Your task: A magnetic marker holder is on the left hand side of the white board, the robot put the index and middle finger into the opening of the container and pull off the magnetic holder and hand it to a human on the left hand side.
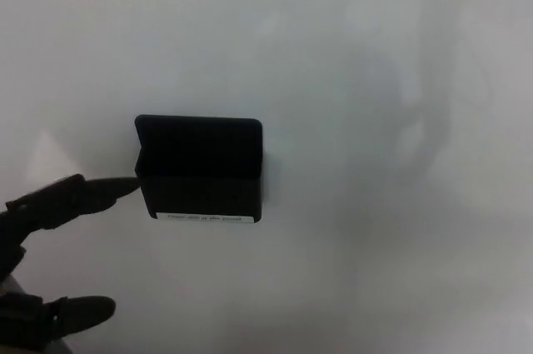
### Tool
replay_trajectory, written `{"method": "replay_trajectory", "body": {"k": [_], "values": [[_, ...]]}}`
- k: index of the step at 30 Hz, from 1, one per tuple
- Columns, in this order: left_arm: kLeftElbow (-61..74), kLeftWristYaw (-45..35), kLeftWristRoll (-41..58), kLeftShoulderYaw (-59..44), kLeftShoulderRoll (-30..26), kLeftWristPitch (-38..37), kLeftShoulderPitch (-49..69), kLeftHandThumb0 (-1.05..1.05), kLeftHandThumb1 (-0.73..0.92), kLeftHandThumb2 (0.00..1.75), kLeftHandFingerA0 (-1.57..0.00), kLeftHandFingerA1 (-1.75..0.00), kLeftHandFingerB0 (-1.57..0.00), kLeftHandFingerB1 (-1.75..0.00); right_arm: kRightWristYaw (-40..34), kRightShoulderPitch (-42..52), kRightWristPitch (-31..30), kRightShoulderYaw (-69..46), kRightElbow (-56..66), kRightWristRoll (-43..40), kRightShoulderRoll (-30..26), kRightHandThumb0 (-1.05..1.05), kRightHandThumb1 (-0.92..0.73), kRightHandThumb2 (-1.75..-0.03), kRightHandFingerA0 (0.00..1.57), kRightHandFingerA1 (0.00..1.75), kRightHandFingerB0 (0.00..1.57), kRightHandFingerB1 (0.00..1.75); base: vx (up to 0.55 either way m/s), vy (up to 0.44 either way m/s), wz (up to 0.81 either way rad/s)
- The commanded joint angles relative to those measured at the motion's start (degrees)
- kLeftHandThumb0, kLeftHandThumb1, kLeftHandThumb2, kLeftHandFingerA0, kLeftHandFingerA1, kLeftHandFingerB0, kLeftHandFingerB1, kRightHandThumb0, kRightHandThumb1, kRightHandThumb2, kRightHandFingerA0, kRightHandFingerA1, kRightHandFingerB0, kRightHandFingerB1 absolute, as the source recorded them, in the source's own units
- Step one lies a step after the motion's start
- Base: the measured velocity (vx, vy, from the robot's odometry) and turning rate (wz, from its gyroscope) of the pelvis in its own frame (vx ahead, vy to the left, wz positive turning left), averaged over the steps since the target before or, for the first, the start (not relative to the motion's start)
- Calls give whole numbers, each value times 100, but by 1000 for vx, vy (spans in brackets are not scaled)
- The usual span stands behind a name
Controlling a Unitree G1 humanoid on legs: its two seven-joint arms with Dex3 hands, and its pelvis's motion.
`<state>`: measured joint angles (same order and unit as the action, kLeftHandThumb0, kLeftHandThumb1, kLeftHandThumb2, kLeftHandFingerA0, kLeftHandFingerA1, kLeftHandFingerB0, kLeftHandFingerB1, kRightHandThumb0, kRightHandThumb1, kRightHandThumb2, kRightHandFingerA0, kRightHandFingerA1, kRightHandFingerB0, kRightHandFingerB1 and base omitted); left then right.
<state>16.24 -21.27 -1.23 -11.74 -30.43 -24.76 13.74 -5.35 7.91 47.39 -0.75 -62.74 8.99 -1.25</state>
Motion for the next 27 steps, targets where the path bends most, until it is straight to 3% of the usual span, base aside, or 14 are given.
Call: {"method": "replay_trajectory", "body": {"k": [1,2,3,7,10,14,15,16,17,19,20,21,26,27], "values": [[-236,-362,-488,342,-467,530,-717,-78,48,84,-32,-44,-26,-42,-233,-74,200,-39,-186,13,-86,-62,-63,-92,57,58,30,48,0,0,0],[-290,-421,-500,409,-534,598,-865,-79,48,84,-34,-45,-25,-41,-268,-101,209,-33,-209,29,-89,-56,-77,-63,64,46,36,36,0,0,0],[-378,-523,-531,520,-642,704,-1091,-77,48,84,-32,-45,-25,-41,-303,-136,214,-28,-240,41,-88,-56,-76,-63,65,45,37,35,0,0,0],[-559,-729,-581,753,-854,916,-1444,-71,56,58,-35,-35,-30,-31,-380,-170,219,7,-301,86,-101,-57,-75,-63,64,46,37,36,0,0,0],[-643,-790,-645,881,-952,1061,-1627,-71,56,58,-36,-34,-30,-31,-429,-173,225,28,-308,105,-105,-56,-75,-63,64,46,37,36,0,0,0],[-760,-847,-785,1022,-1068,1215,-1872,-64,42,84,-34,-52,-16,-40,-485,-181,241,69,-348,150,-117,-55,-75,-62,64,46,37,36,0,0,0],[-757,-872,-819,1054,-1091,1268,-1926,-67,55,58,-35,-36,-30,-30,-519,-179,254,79,-349,169,-120,-56,-75,-62,65,47,38,37,0,0,0],[-746,-895,-859,1092,-1123,1333,-1981,-67,55,58,-35,-36,-30,-30,-562,-178,273,94,-352,193,-124,-56,-75,-62,65,47,38,37,0,0,0],[-751,-906,-865,1115,-1128,1359,-2027,-67,55,57,-35,-37,-30,-31,-576,-174,285,97,-354,195,-121,-60,-61,-90,59,59,34,50,0,0,0],[-755,-931,-854,1158,-1133,1421,-2108,-65,55,57,-35,-37,-30,-31,-592,-171,308,98,-366,190,-115,-60,-61,-90,59,59,35,50,0,0,0],[-751,-943,-849,1168,-1135,1445,-2127,-65,55,57,-35,-37,-30,-31,-593,-172,314,97,-372,187,-114,-60,-61,-90,59,59,35,50,0,0,0],[-749,-964,-832,1200,-1116,1481,-2179,-62,42,82,-35,-52,-18,-40,-597,-161,332,94,-378,183,-120,-60,-60,-90,60,59,35,50,0,0,0],[-758,-1021,-894,1322,-1101,1555,-2378,-60,41,82,-36,-52,-17,-40,-616,-152,355,96,-393,195,-124,-60,-60,-90,60,60,35,50,0,0,0],[-721,-1046,-916,1369,-1087,1632,-2444,-63,52,57,-37,-38,-30,-31,-610,-159,365,88,-407,188,-125,-59,-60,-89,61,60,36,50,0,0,0]]}}
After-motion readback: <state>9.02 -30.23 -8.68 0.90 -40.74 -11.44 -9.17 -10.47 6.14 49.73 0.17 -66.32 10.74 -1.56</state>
